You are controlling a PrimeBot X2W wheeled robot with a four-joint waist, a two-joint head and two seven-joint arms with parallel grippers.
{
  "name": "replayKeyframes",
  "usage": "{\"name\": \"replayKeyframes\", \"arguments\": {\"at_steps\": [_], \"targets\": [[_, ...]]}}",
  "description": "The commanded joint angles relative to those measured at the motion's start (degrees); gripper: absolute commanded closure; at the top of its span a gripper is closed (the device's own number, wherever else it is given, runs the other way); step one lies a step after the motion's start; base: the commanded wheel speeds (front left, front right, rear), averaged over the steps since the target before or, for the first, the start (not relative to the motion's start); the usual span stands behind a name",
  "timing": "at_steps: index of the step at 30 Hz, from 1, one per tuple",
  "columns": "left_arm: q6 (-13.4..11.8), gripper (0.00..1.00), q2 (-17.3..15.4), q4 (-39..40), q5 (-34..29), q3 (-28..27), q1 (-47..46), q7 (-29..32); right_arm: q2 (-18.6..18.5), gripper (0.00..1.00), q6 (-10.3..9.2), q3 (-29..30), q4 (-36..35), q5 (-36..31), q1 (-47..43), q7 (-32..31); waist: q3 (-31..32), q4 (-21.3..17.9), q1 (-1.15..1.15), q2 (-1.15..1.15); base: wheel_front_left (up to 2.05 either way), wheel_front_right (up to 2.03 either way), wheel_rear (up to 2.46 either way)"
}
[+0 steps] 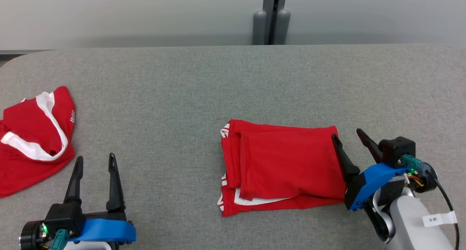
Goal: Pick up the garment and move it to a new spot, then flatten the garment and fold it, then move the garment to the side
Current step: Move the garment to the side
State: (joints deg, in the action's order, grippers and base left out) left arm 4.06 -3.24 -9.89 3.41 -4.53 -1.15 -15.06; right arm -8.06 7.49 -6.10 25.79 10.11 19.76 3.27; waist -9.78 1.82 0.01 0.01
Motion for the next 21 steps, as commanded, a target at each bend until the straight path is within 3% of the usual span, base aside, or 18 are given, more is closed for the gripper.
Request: {"name": "replayKeyframes", "arguments": {"at_steps": [1, 14, 19, 20, 21], "targets": [[-0.2, 0.00, 0.1, 0.1, 0.2, 0.3, -1.0, -0.1, 0.0, 0.00, 0.01, 0.1, 1.7, 0.5, 0.9, -0.2, -0.6, 0.2, -0.01, -0.01, 0.00, 0.00, 0.00], [-0.2, 0.00, 0.2, -0.6, 0.4, 0.9, -2.9, -0.1, 2.4, 0.00, 0.01, -3.1, 14.6, 3.0, 2.4, 1.0, -2.6, 0.1, -0.01, -0.01, 0.00, 0.00, 0.00], [-0.1, 0.00, 0.3, -0.8, 0.7, 0.7, -2.9, -0.1, 4.2, 0.00, 0.08, -6.6, 15.9, 7.7, 1.2, 1.7, -2.5, -0.1, -0.01, -0.01, 0.00, 0.00, 0.00], [-0.1, 0.00, 0.3, -0.8, 0.9, 0.8, -2.9, -0.1, 4.2, 0.51, 0.07, -7.2, 15.7, 8.6, 1.3, 2.2, -2.6, -0.1, -0.01, -0.01, 0.00, 0.00, 0.00], [-0.1, 0.00, 0.3, -0.8, 0.9, 0.8, -2.9, -0.1, 4.1, 0.91, 0.07, -7.7, 15.7, 9.0, 1.6, 2.6, -2.7, -0.2, -0.01, -0.01, 0.00, 0.00, 0.00]]}}
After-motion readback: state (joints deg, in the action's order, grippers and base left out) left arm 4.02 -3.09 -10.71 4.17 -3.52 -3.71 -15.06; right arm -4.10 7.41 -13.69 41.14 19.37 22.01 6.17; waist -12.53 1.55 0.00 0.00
